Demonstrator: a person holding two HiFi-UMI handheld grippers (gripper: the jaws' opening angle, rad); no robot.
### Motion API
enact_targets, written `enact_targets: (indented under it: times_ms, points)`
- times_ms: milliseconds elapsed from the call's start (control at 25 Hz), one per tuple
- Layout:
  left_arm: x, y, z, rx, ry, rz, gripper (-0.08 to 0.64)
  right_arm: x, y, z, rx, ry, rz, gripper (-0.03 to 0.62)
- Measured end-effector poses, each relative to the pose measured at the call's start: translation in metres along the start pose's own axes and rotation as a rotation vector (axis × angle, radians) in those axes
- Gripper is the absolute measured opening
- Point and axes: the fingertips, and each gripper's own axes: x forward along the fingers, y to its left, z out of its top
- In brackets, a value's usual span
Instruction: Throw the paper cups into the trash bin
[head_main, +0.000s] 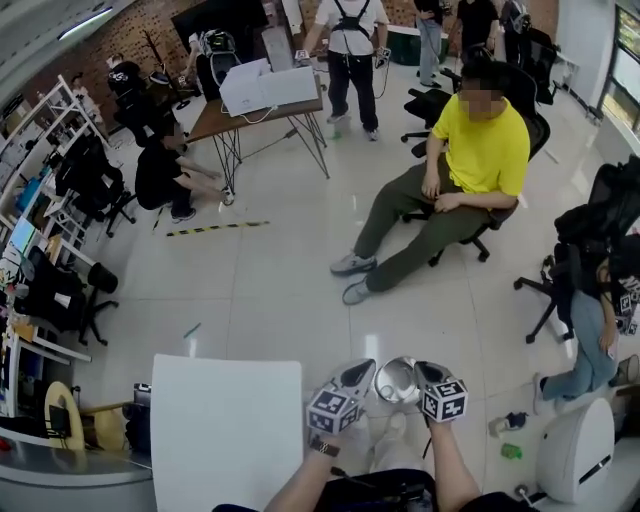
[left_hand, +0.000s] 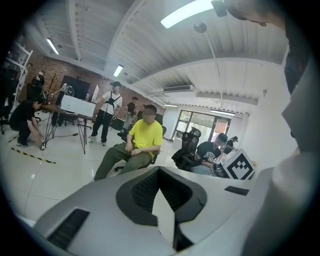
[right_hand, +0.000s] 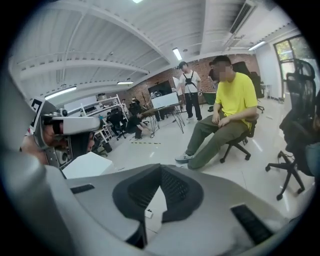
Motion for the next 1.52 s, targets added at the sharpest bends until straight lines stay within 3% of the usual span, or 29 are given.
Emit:
enact_targets:
  times_ms: [160,520,1000,1280,1520]
  points:
    - [-0.004,0.013,0.067,0.072,-0.087,-0.013,0.002,-0.019,0.017,0.090,-0.066,-0.144,0.001,0.005]
    - [-0.015,-0.021,0.154,0.149,-0.193,-0.072,0.002,-0.085,0.056,0.194,-0.131,-0.329,0.051,0.005]
    - [-0.015,-0.028,0.194,0.185,-0.244,-0.084,0.002,-0.115,0.079,0.255,-0.210,-0.492,0.191,0.005]
    - [-0.018,-0.038,0.217,0.233,-0.271,-0.081,0.002,-0.133,0.090,0.282,-0.269,-0.535,0.210,0.003]
    - [-0.032,-0.056,0.227,0.267,-0.335,-0.088,0.002,-0.152,0.101,0.292,-0.247,-0.563,0.252,0.003]
